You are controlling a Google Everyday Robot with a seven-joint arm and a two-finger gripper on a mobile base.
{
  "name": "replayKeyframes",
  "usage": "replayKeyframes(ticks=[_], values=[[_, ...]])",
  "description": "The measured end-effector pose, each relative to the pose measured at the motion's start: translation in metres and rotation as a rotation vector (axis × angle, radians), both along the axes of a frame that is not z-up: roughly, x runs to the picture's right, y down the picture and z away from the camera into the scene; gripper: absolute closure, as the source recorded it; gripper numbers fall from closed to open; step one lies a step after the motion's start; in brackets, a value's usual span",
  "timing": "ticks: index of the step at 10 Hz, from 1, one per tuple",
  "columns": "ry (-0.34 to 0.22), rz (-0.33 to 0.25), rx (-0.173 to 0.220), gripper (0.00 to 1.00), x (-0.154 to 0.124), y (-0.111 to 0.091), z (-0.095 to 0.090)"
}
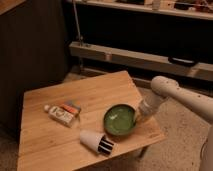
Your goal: Drag the ceramic bowl in a circle
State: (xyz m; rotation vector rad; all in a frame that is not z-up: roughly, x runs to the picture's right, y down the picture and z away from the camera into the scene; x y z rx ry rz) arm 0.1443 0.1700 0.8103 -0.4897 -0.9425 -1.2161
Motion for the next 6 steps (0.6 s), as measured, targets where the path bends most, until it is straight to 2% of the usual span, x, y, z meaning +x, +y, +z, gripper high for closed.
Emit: replayKeyframes(ticks=[3,6], values=[[-0.067,-0.092,0.011,0.98,-0.068,-0.02,0.032],[-0.096,-0.148,0.037,0.98,-0.11,-0.043,0.062]])
